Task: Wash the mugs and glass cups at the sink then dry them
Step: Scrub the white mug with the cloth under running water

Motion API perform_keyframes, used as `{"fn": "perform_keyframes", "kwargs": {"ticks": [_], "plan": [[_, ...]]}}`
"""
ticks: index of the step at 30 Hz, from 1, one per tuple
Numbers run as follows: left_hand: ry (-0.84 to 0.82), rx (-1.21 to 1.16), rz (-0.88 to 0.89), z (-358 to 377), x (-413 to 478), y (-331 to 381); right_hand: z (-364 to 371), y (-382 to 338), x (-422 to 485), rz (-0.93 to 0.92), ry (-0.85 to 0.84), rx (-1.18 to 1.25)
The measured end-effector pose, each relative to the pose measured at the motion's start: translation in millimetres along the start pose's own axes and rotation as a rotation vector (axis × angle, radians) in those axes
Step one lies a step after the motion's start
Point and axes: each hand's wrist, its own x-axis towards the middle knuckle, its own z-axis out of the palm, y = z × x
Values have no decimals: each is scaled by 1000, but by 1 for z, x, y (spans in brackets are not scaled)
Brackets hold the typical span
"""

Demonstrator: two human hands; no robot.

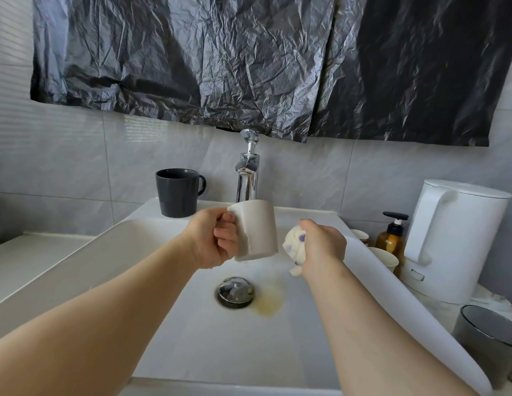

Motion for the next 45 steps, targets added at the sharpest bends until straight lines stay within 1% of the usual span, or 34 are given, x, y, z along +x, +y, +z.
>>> {"fn": "perform_keyframes", "kwargs": {"ticks": [4, 6, 7, 9, 12, 14, 18, 21, 23, 27, 33, 36, 38, 41, 45], "plan": [[-5, -27, 40, 0, 1, -1, 0, 0, 0, 7, -8, 3], [-15, 24, 52, 4, -1, -4, 1, 1, 1, 11, -2, -6], [-18, 87, 65, 7, -1, -7, 1, 1, 1, 17, 1, -2], [0, 297, 128, 13, 0, -13, 1, 0, 2, 22, 5, 7], [75, 760, 327, 17, 3, -22, 0, 0, 3, 16, 7, 14], [113, 1013, 440, 15, 2, -24, 0, 0, 2, 18, 0, 6], [145, 1378, 560, 13, -1, -26, -2, -2, -1, 32, -23, 48], [130, 1657, 642, 13, 0, -26, -3, -1, 1, 35, -13, 65], [130, 1782, 702, 12, 0, -26, -2, 1, 4, 41, 8, 81], [139, 1900, 784, 8, -2, -20, 3, 5, 10, 37, 23, 92], [78, 2059, 709, -3, -22, -5, 2, 3, 8, 47, 5, 89], [75, 2104, 709, -3, -30, -3, 0, 4, 7, 41, -5, 77], [91, 2113, 752, -2, -30, -4, 0, 4, 7, 35, -2, 76], [99, 2161, 863, -1, -24, -8, 0, 4, 7, 39, 0, 77], [107, 2274, 892, -3, -12, -16, -2, 5, 6, 47, -2, 74]]}}
